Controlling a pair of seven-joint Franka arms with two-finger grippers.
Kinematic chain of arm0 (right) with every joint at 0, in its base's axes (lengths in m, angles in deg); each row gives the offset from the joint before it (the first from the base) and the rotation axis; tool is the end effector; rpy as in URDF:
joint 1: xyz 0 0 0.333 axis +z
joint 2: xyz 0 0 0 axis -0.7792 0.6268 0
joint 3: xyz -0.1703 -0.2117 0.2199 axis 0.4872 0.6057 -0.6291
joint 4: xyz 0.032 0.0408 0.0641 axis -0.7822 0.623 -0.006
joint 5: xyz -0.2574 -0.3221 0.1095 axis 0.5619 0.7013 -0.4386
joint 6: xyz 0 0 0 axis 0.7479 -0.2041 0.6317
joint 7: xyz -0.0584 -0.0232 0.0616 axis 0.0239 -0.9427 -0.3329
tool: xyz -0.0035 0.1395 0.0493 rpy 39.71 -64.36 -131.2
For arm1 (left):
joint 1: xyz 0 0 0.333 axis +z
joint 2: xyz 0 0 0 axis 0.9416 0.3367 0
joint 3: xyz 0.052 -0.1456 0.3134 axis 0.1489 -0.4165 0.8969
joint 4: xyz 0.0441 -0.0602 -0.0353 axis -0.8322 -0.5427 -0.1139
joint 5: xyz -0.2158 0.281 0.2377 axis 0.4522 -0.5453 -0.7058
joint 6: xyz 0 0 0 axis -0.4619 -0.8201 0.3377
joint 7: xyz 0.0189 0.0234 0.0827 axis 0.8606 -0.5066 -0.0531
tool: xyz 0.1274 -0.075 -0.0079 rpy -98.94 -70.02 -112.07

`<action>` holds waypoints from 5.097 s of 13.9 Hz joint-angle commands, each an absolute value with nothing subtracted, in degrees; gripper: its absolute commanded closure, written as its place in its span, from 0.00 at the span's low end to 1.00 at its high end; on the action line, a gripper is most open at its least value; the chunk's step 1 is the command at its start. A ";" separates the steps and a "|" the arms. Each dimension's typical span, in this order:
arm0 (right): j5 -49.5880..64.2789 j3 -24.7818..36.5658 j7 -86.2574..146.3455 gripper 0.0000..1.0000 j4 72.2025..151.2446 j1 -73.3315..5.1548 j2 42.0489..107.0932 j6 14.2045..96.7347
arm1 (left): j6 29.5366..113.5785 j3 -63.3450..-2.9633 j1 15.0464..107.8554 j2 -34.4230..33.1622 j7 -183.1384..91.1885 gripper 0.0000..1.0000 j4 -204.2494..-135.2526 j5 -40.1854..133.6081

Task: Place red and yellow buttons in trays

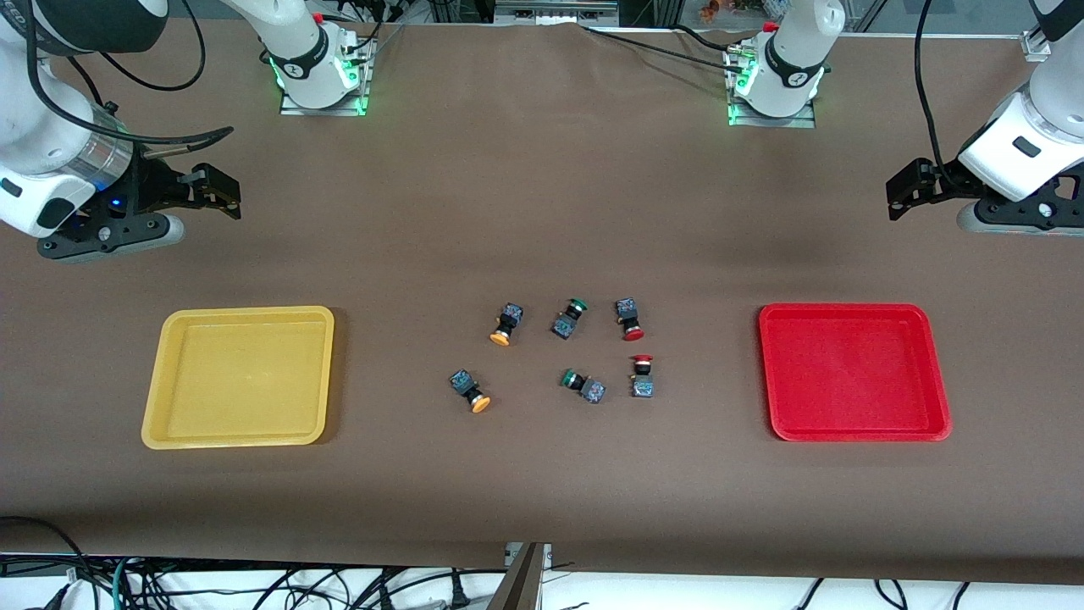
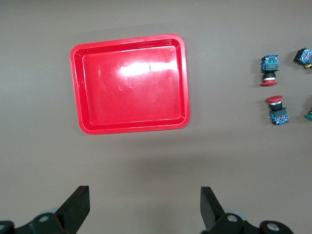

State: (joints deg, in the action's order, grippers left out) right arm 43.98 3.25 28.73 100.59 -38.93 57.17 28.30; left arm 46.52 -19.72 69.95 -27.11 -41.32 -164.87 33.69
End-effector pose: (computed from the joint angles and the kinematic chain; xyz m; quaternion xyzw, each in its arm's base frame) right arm 0.6070 0.1032 0.5706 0.9922 0.1145 -0.0486 0.0025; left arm 0.5819 -0.0429 0.5877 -0.9987 0.0312 0.0147 0.0368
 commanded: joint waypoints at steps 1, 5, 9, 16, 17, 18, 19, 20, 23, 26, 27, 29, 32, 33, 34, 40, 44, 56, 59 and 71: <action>44.90 3.17 29.23 0.00 100.24 -38.71 56.73 28.35 | 45.27 -19.84 70.24 -27.22 -39.96 0.00 -163.82 34.73; 44.98 3.17 29.49 0.00 100.24 -38.36 56.82 28.44 | 45.19 -19.84 70.15 -27.22 -40.05 0.00 -163.82 34.73; 44.19 3.08 28.53 0.00 100.15 -38.27 56.73 28.53 | 45.19 -19.84 69.98 -26.52 -40.32 0.00 -163.64 34.64; 42.43 3.08 28.62 0.00 100.15 -38.09 56.99 30.02 | 39.85 -20.19 69.36 -25.20 -39.96 0.00 -163.82 34.56; 42.26 3.08 28.53 0.00 100.24 -38.00 57.17 30.20 | 37.91 -20.19 69.18 -24.85 -39.88 0.00 -163.82 34.56; 41.91 3.08 28.53 0.00 100.24 -38.00 57.52 30.72 | 37.19 -20.19 69.18 -24.06 -39.61 0.00 -164.17 34.56; 41.47 3.08 28.61 0.00 100.24 -37.92 57.70 30.90 | 38.06 -20.28 69.10 -22.14 -39.79 0.00 -164.52 34.73; 41.55 3.08 28.70 0.00 100.24 -37.05 57.87 30.82 | 40.15 -20.63 68.66 -19.95 -40.40 0.00 -164.26 34.64; 41.64 3.08 28.53 0.00 100.24 -33.71 62.25 33.70 | 52.09 -21.42 67.52 -13.71 -41.89 0.00 -164.00 34.82; 41.73 3.08 28.62 0.00 97.45 -29.75 70.94 42.12 | 60.28 -21.33 62.42 -4.93 -52.06 0.00 -161.47 34.29; 41.73 3.17 28.79 0.01 95.08 -28.26 74.62 45.81 | 62.13 -21.33 61.63 -0.89 -55.14 0.00 -157.09 34.64; 40.94 3.08 28.53 0.00 90.33 -27.37 82.53 50.83 | 64.50 -21.42 58.83 7.81 -61.56 0.00 -149.79 34.91; 39.62 3.08 25.37 0.00 87.94 -24.48 90.99 61.80 | 73.28 -21.42 55.05 15.31 -65.34 0.00 -145.89 34.82; 39.62 3.08 25.28 0.00 87.94 -24.12 93.10 65.32 | 77.31 -21.33 53.81 16.63 -67.28 0.00 -146.50 34.73; 39.53 3.08 25.19 0.00 87.85 -23.59 95.38 68.84 | 82.14 -21.33 53.11 18.47 -67.82 0.00 -146.50 34.56; 37.34 2.73 24.57 0.01 87.94 -21.75 101.73 77.93 | 92.65 -21.33 51.08 23.58 -68.00 0.00 -149.66 34.38; 37.42 2.73 22.55 0.01 88.29 -20.87 103.66 79.58 | 95.70 -21.24 49.58 23.58 -68.53 0.00 -153.79 33.85; 37.42 2.90 24.04 0.94 88.29 -22.79 103.76 80.21 | 85.21 -20.54 50.28 17.36 -70.99 1.00 -152.93 33.85; 37.34 2.90 26.15 1.00 88.11 -24.28 101.22 75.75 | 72.12 -19.58 52.91 12.26 -69.07 1.00 -150.99 33.77; 37.60 3.78 59.28 1.00 93.46 -48.72 94.00 59.73 | 64.60 -19.05 69.26 12.85 -46.30 0.80 -156.26 29.20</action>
State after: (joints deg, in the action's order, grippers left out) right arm 38.14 4.72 57.97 90.78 -48.32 94.34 58.29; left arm 63.00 -18.56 68.66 12.04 -47.18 -155.14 30.79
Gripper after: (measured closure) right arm 0.595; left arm 0.581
